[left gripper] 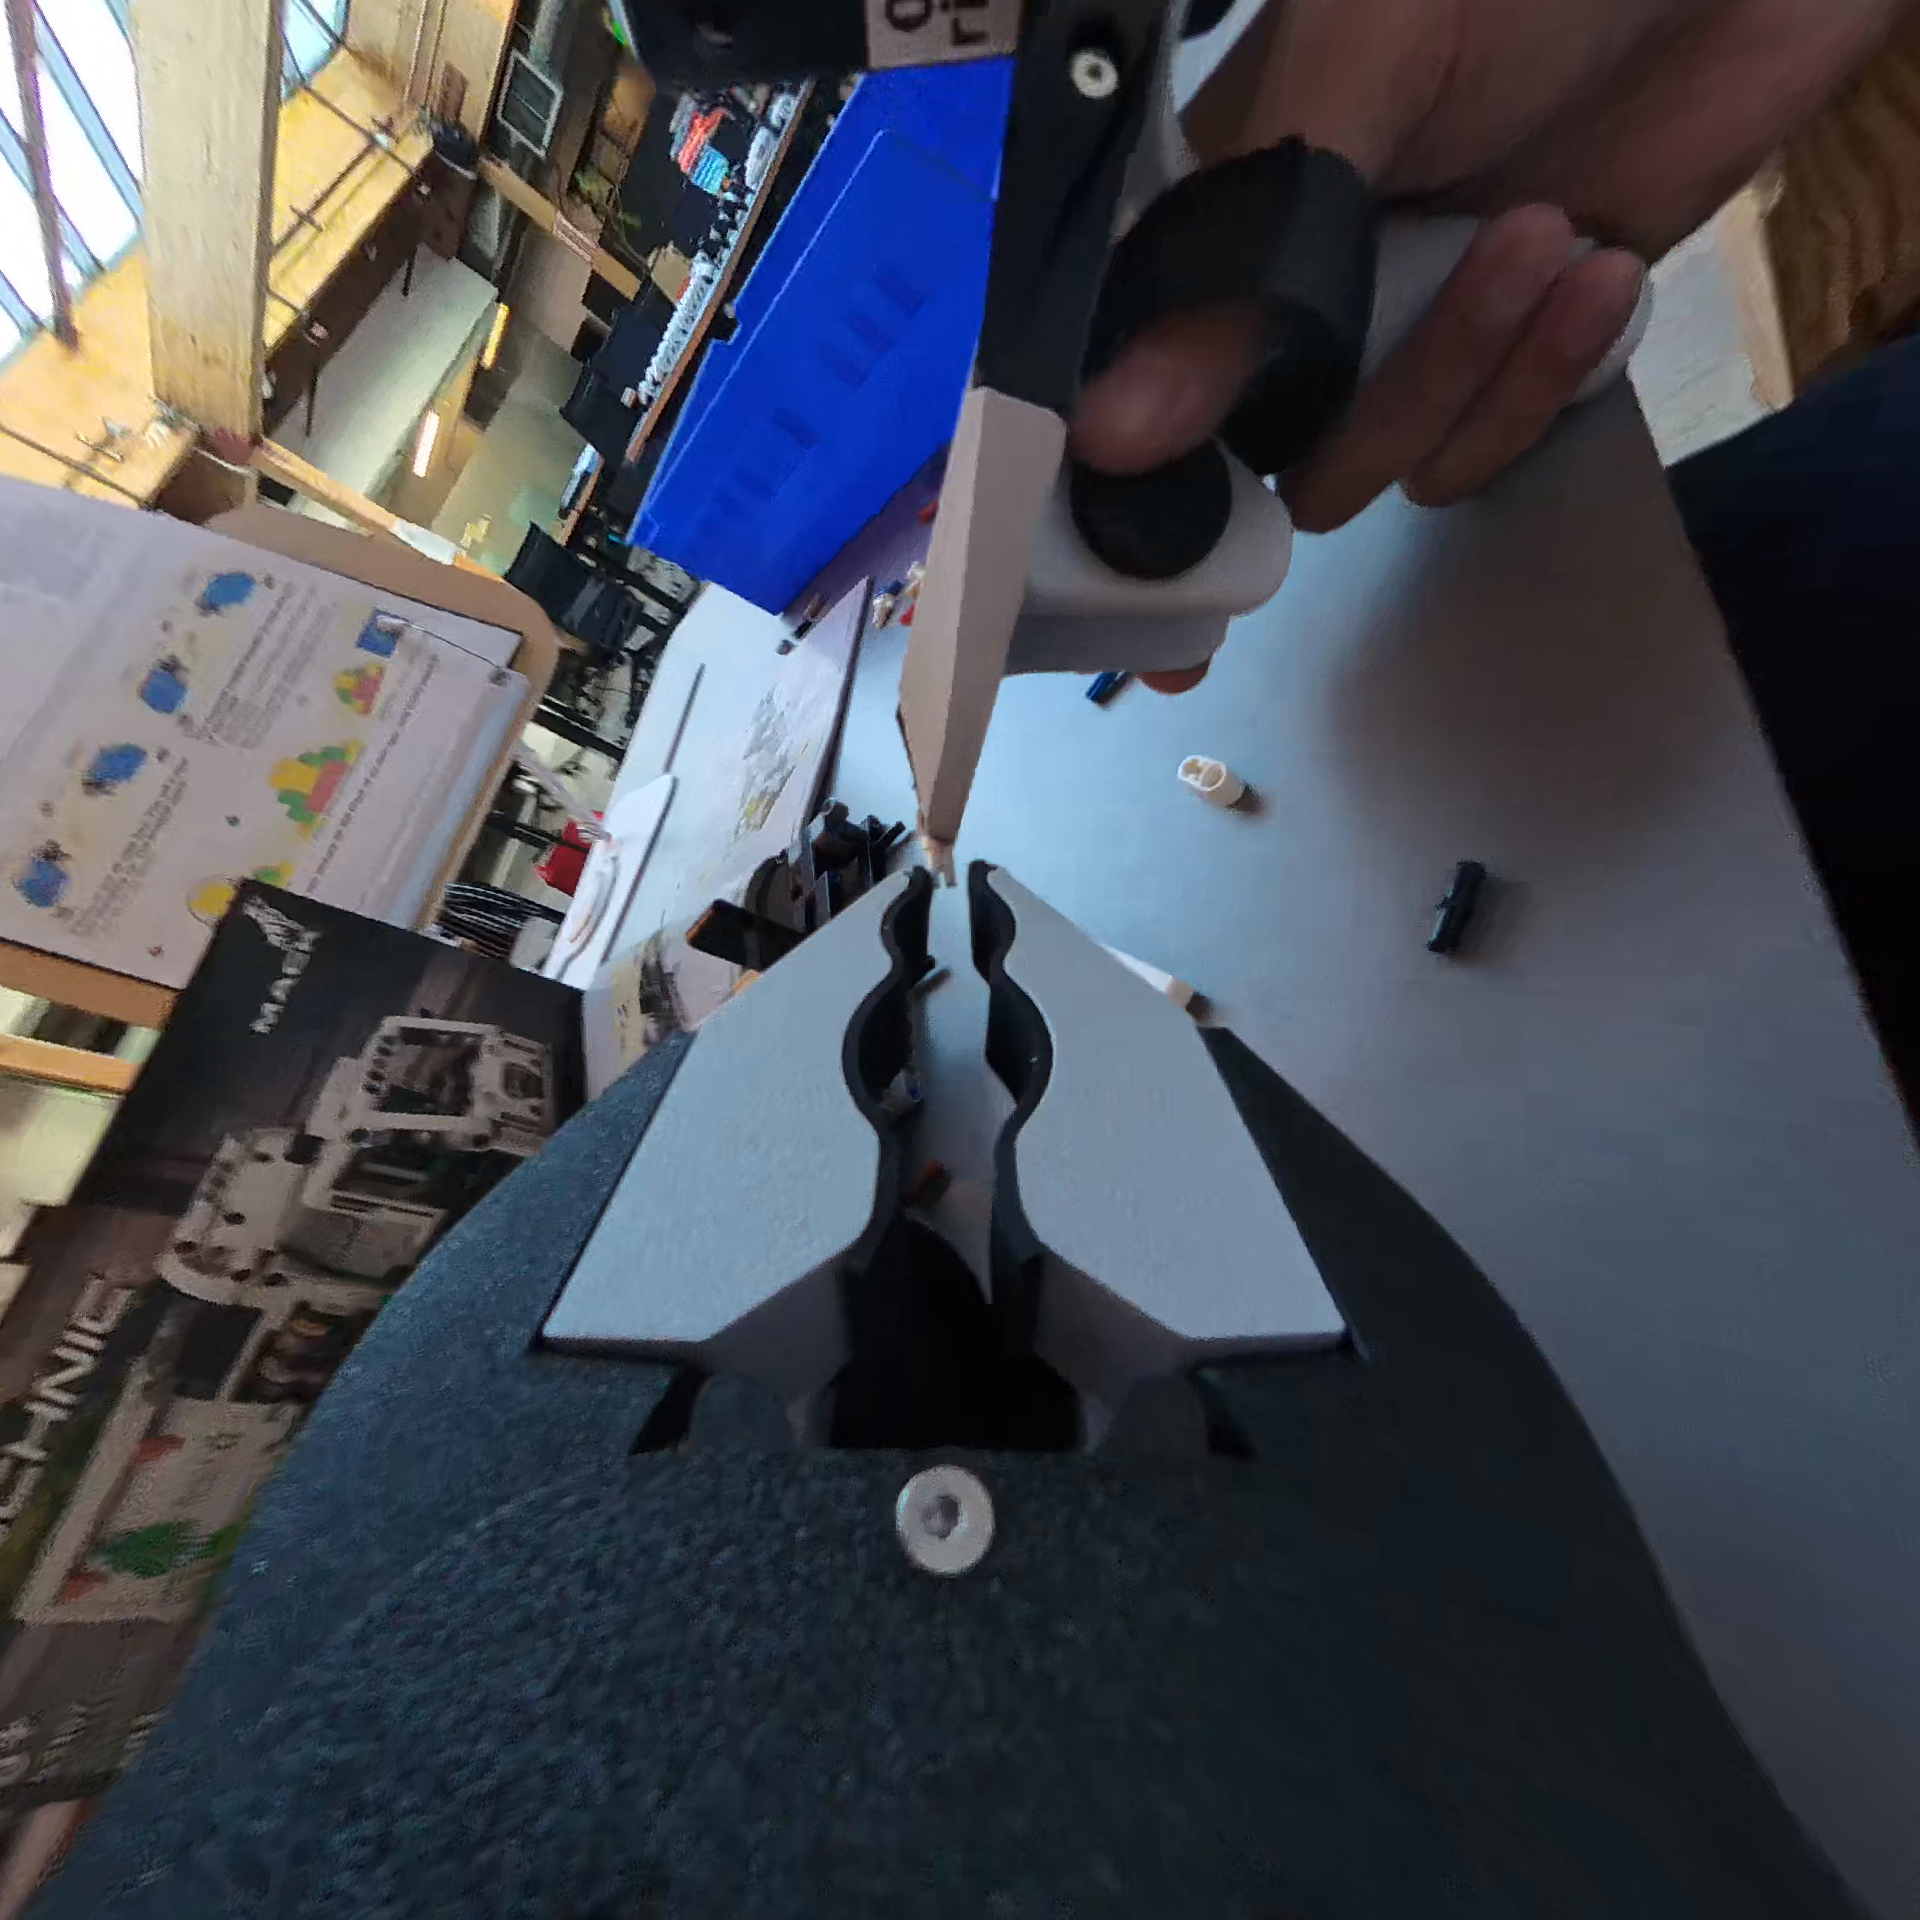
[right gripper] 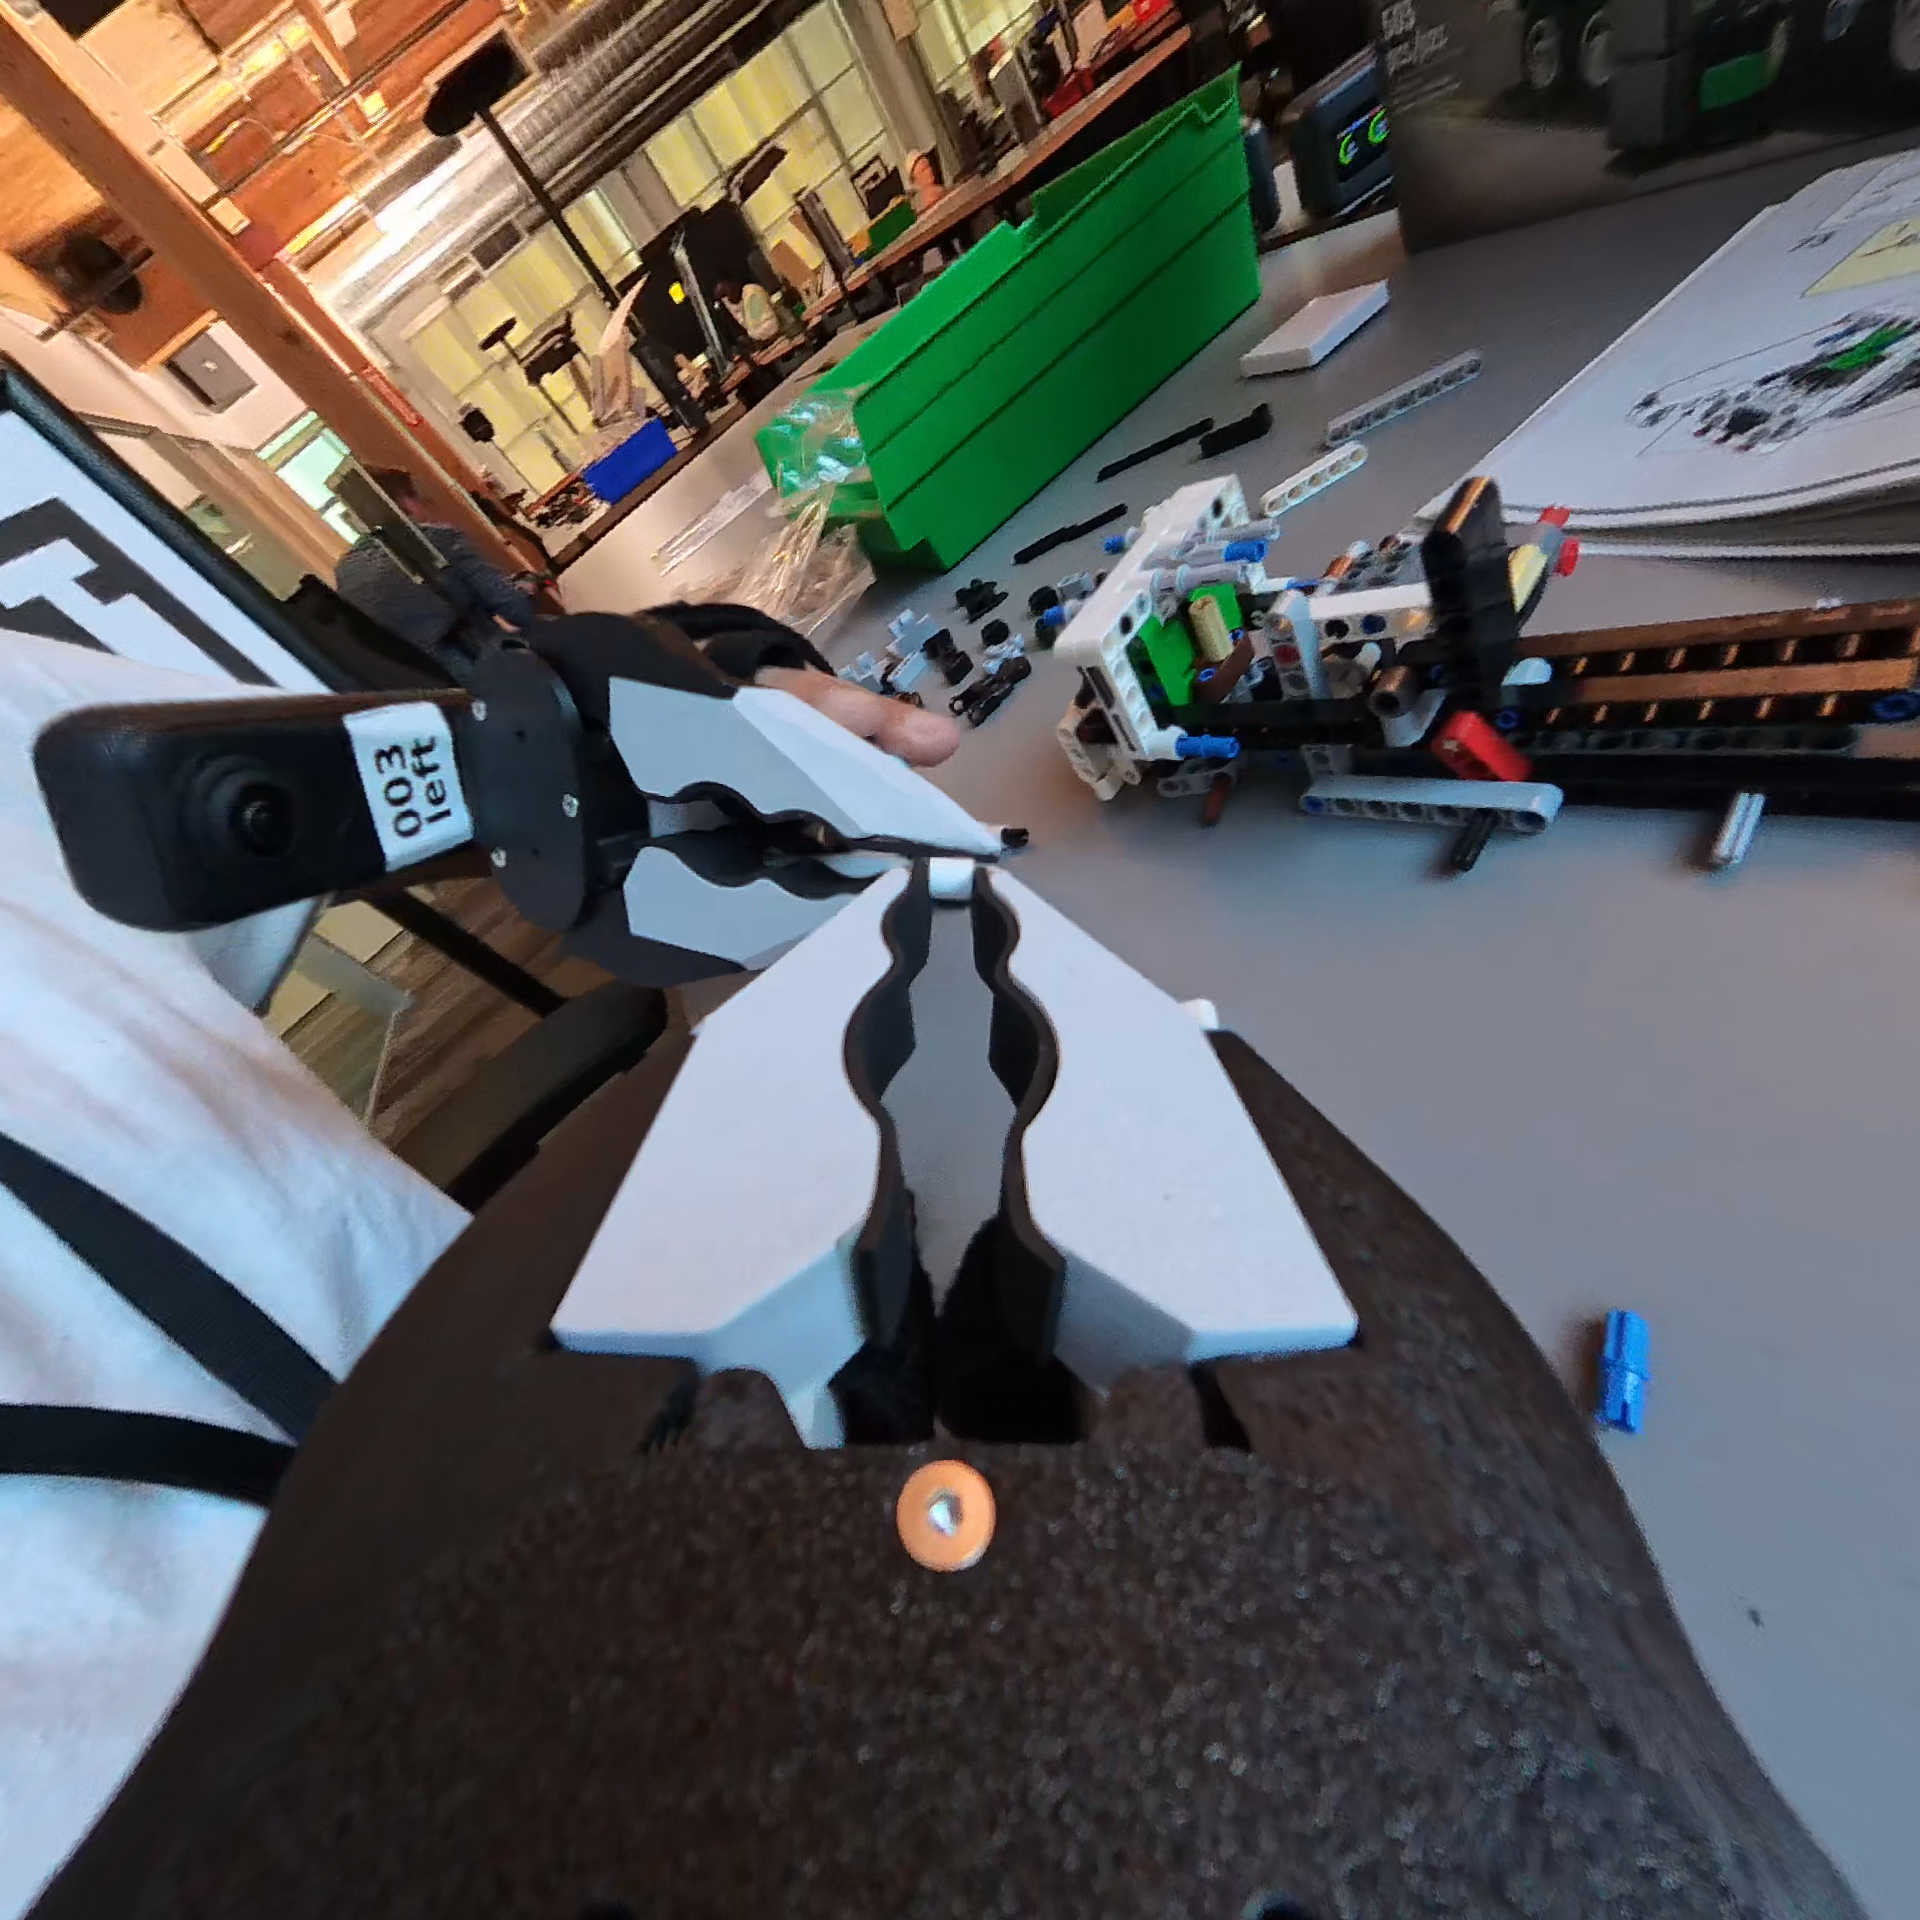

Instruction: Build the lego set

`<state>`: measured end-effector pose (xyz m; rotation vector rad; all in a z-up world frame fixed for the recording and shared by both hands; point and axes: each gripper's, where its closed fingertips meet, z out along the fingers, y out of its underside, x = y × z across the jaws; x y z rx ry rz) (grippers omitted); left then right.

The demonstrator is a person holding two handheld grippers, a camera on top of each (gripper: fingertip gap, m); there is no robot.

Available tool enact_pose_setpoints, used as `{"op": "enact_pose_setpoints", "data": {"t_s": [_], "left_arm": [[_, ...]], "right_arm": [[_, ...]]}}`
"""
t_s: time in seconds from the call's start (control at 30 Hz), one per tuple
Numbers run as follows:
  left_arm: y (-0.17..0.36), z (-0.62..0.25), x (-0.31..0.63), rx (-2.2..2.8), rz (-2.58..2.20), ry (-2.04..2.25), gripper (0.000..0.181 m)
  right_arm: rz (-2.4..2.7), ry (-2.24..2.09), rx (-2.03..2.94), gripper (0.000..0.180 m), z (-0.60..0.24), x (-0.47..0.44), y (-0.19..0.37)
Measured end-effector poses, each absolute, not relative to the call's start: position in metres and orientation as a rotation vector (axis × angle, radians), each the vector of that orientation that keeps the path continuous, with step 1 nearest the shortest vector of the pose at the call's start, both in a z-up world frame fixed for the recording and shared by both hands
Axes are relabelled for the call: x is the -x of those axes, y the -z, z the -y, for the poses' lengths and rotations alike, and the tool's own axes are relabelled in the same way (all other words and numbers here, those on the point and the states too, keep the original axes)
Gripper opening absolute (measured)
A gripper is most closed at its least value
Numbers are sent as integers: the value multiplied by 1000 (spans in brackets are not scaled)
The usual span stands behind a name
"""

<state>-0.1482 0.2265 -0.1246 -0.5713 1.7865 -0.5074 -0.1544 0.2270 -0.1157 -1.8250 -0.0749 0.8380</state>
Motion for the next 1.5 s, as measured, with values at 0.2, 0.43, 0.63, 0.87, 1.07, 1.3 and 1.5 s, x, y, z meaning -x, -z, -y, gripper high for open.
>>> {"op": "enact_pose_setpoints", "data": {"t_s": [0.2, 0.43, 0.63, 0.87, 1.07, 1.3, 1.5], "left_arm": [[121, -227, 148, 629, -1773, 576, 4], [122, -228, 152, 651, -1791, 587, 3], [123, -226, 155, 625, -1806, 578, 2], [131, -227, 159, 826, -1885, 828, 2], [135, -225, 162, 1058, -1939, 1187, 2], [135, -212, 169, 961, -1992, 1204, 2], [125, -201, 176, 893, -1993, 1326, 2]], "right_arm": [[42, -796, 1832, 6, -233, 159, 117], [30, -819, 1827, 6, -233, 162, 117], [28, -883, 1821, 6, -229, 166, 117], [296, -782, 1864, 20, -192, 161, 108], [459, -409, 2126, 15, -171, 187, 160], [535, -268, 2204, 11, -175, 188, 181], [631, -176, 2198, 5, -180, 188, 186]]}}
